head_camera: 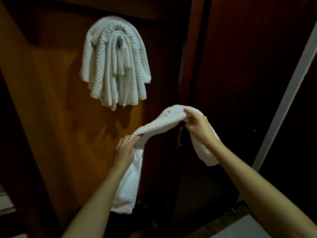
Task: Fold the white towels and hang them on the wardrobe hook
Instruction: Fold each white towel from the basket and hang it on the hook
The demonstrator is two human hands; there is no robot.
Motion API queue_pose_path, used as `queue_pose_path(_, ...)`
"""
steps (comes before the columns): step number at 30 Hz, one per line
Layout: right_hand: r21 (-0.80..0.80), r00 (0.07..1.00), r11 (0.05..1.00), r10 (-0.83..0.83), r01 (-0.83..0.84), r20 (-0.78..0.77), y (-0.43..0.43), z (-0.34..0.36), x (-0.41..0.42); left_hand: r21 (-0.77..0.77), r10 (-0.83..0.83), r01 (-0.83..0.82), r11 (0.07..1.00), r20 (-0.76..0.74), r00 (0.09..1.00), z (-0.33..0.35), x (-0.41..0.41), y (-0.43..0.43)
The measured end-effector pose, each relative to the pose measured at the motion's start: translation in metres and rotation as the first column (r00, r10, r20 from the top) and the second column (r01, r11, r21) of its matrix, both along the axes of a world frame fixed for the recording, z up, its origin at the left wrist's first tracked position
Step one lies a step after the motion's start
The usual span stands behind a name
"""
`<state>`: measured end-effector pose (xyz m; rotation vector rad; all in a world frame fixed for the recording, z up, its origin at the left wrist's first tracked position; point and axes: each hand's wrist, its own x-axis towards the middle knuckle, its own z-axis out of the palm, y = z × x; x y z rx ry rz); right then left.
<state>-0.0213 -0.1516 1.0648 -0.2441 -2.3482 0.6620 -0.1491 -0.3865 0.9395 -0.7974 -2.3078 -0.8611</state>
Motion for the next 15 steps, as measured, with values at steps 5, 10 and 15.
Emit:
queue_pose_path(5, 0.340, 0.951, 0.894, -0.309, 0.291, 0.000, 0.000, 0.005, -0.016, -0.164, -0.007, -0.026, 0.986, -0.198, 0.980, 0.061, -0.027, -0.026)
queue_pose_path(10, 0.439, 0.955, 0.848, -0.256, 0.296, -0.151, -0.011, 0.010, -0.042, -0.202, -0.028, -0.046, 0.978, -0.349, 0.937, 0.114, -0.054, -0.043)
queue_pose_path(15, 0.350, 0.984, 0.921, -0.138, 0.170, -0.114, -0.029, 0.017, -0.073, -0.192, -0.029, -0.063, 0.979, -0.445, 0.895, 0.184, -0.072, -0.047)
